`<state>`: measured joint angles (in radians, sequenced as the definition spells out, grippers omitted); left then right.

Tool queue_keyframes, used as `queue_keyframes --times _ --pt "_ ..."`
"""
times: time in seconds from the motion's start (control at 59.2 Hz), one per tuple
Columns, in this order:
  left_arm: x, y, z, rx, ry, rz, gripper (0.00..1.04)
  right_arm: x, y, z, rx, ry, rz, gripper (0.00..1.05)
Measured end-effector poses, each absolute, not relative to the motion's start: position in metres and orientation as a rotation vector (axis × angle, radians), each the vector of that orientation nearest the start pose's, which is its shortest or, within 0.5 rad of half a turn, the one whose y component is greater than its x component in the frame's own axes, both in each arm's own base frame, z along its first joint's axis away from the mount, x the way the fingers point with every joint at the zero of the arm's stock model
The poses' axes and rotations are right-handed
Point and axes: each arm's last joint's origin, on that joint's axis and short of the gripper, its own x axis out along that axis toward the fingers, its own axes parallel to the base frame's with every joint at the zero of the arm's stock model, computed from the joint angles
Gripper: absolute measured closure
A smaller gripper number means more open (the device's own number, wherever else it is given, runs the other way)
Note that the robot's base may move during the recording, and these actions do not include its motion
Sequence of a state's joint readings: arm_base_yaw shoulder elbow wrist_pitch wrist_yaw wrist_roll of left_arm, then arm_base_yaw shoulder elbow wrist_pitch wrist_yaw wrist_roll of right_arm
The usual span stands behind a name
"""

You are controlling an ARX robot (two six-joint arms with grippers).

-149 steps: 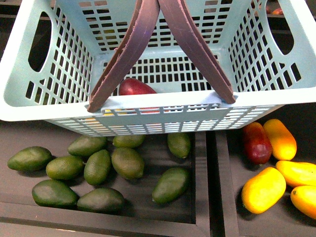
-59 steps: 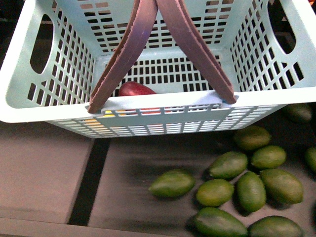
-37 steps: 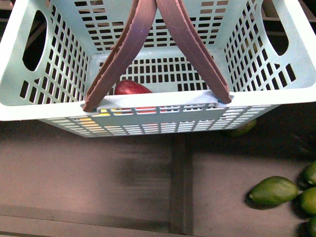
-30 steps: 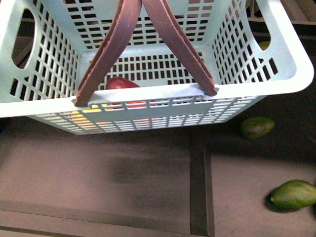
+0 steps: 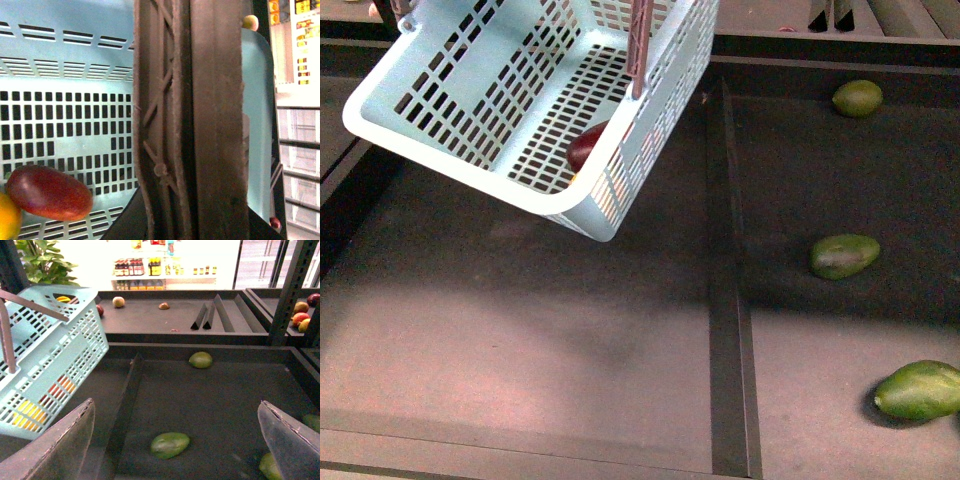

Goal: Pick lemon and mango into basket

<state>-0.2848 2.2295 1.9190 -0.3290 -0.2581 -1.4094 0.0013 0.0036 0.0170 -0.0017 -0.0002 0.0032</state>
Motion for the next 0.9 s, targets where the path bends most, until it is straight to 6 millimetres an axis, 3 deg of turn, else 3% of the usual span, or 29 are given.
queue_keyframes --times 0.084,0.253,0.422,0.659,0.896 --pt "0.511 -0.126 0.228 -1.186 0.527 0.471 0.89 0.097 0.000 0.169 0.003 -0.012 0.001 0.09" --pt "0.532 -0.106 0.201 -1.147 0.561 0.613 0.89 0.097 0.000 0.169 0.003 -0.012 0.002 0.09" --pt "0.537 -0.093 0.181 -1.127 0.565 0.704 0.89 0.097 0.000 0.169 0.003 -0.012 0.002 0.09" --pt "0.534 -0.098 0.164 -1.168 0.567 0.706 0.88 0.097 0.000 0.169 0.003 -0.012 0.002 0.09" --pt "0.518 -0.099 0.170 -1.216 0.608 0.772 0.40 0.097 0.000 0.169 0.003 -0.012 0.002 0.09"
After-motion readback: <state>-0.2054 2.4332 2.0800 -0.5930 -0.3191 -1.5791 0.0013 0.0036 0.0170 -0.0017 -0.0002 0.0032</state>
